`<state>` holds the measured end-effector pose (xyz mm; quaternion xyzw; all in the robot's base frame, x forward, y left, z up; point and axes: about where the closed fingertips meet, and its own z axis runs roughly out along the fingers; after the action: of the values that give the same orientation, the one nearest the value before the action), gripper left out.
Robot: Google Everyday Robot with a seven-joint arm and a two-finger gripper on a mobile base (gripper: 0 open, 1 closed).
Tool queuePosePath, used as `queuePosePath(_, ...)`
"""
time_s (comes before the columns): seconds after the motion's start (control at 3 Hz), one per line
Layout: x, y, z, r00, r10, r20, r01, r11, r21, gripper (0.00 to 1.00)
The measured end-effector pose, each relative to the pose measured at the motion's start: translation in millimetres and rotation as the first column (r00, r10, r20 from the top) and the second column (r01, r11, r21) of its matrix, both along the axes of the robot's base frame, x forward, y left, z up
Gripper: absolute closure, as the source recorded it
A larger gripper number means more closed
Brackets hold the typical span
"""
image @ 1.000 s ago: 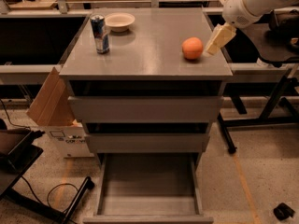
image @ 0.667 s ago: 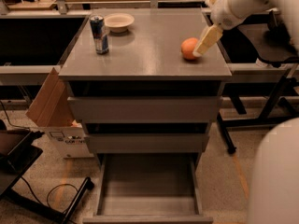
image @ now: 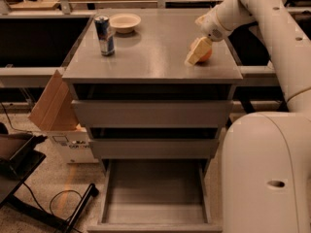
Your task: Place orange into bottom drawer
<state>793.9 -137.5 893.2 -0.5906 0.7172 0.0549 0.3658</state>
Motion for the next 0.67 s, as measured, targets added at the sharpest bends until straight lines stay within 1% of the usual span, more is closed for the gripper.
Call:
queuePosePath(0.33,6,-4,-25,0.9965,-0.030,-0.077,0.031,1.000,0.004,0.17)
queuePosePath(0.67,6,-25,-42,0.9874,-0.088,-0.132,0.088,0.996,-0.004,0.40)
